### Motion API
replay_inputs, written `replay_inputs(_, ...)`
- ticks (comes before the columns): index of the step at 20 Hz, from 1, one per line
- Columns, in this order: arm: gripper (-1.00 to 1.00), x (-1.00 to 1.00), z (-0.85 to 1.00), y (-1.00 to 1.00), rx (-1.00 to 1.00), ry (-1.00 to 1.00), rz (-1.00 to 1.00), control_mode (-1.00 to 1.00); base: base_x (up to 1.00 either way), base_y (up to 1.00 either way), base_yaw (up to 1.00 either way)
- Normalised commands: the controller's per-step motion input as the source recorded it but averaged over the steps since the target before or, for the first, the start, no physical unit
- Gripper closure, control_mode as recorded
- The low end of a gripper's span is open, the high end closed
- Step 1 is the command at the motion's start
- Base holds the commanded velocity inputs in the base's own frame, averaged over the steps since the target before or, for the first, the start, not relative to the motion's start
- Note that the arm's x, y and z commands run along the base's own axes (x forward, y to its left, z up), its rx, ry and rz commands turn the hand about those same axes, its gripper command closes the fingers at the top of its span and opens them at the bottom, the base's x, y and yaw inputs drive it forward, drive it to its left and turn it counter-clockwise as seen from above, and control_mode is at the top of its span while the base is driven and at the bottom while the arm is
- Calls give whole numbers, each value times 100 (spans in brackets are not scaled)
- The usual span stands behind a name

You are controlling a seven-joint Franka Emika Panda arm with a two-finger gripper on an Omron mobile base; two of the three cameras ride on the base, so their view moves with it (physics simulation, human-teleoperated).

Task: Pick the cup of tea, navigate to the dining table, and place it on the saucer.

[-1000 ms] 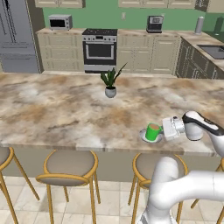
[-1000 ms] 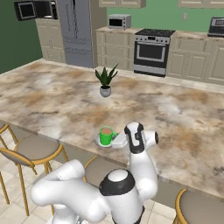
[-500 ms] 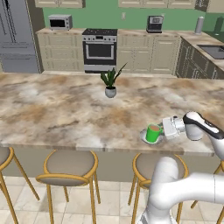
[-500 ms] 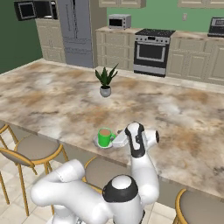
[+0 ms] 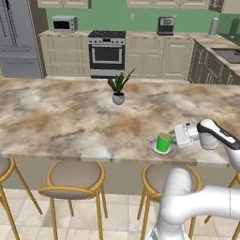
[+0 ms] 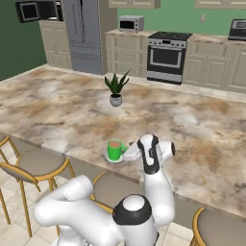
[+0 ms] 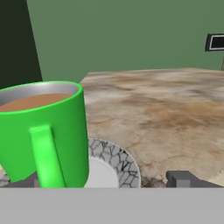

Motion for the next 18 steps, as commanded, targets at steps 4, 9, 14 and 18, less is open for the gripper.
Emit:
replay_inputs(4, -100, -8, 14, 0, 0, 0, 0, -100, 0, 0, 0)
replay_inputs(9, -100, -3, 5, 0, 0, -1, 0, -100, 0, 0, 0)
replay_inputs(14, -100, 0, 0, 0, 0, -3, 0, -100, 0, 0, 0)
replay_inputs(18, -100, 0, -2, 0, 0, -6, 0, -100, 0, 0, 0)
